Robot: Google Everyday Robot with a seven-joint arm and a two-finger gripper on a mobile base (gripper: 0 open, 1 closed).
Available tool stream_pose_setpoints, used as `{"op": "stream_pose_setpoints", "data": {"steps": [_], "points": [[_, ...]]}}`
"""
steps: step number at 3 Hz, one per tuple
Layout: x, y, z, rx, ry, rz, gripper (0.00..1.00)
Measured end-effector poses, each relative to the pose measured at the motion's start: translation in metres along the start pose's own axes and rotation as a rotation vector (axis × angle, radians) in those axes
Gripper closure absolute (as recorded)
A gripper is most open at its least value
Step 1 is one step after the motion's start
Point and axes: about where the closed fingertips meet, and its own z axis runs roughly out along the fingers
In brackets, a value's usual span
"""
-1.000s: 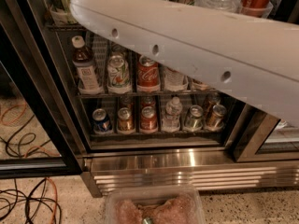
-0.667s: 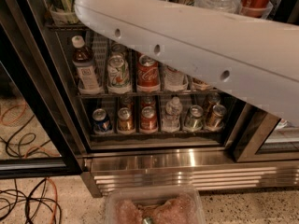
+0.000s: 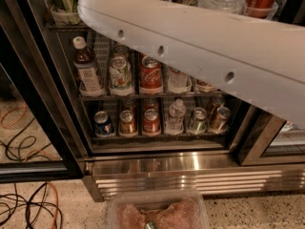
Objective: Pick redbull can from top shelf of fridge
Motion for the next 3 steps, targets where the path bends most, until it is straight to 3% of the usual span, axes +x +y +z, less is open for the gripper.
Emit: {"op": "stream_pose_setpoints", "data": {"steps": [2, 3], "points": [[0.0, 0.0, 0.0, 0.0, 0.0, 0.0, 0.97], [-0.006, 0.001, -0.015, -0.051, 0.0, 0.052, 1.0]]}}
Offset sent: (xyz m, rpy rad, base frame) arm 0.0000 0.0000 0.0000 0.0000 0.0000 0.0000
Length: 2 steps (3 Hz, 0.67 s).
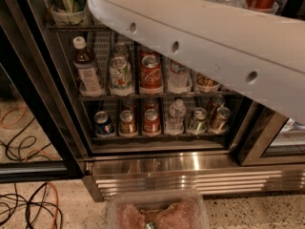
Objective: Pick redbull can from top shelf of fridge
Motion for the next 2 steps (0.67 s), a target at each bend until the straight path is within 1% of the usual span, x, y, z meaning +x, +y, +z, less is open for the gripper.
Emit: {"op": "stream_pose_setpoints", "data": {"steps": [2], "points": [[-0.0022, 0.0006, -0.0023, -0.013, 0.002, 0.01, 1.0]]}}
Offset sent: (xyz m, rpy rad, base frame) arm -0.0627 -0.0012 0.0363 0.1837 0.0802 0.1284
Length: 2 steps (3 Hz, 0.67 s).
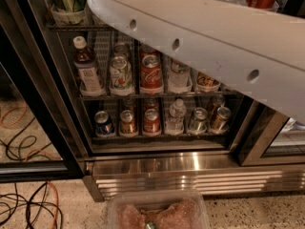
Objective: Pick redbull can from top shelf of fridge
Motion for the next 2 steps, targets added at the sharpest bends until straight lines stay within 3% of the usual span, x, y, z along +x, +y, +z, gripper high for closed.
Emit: {"op": "stream_pose_setpoints", "data": {"steps": [2], "points": [[-0.0041, 0.0001, -0.0044, -0.02, 0.001, 0.014, 1.0]]}}
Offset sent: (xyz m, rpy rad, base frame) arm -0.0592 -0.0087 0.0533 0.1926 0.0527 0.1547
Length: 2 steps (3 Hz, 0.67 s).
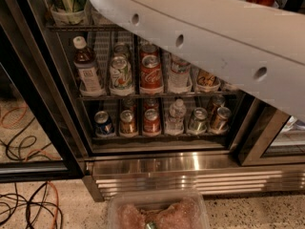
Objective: Pick redbull can from top shelf of fridge
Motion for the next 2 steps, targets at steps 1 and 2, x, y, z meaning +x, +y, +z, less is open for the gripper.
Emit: {"op": "stream_pose_setpoints", "data": {"steps": [1, 2], "points": [[-0.009, -0.001, -0.007, -0.007, -0.016, 0.001, 1.0], [-0.019, -0.003, -0.021, -0.043, -0.019, 0.016, 1.0]]}}
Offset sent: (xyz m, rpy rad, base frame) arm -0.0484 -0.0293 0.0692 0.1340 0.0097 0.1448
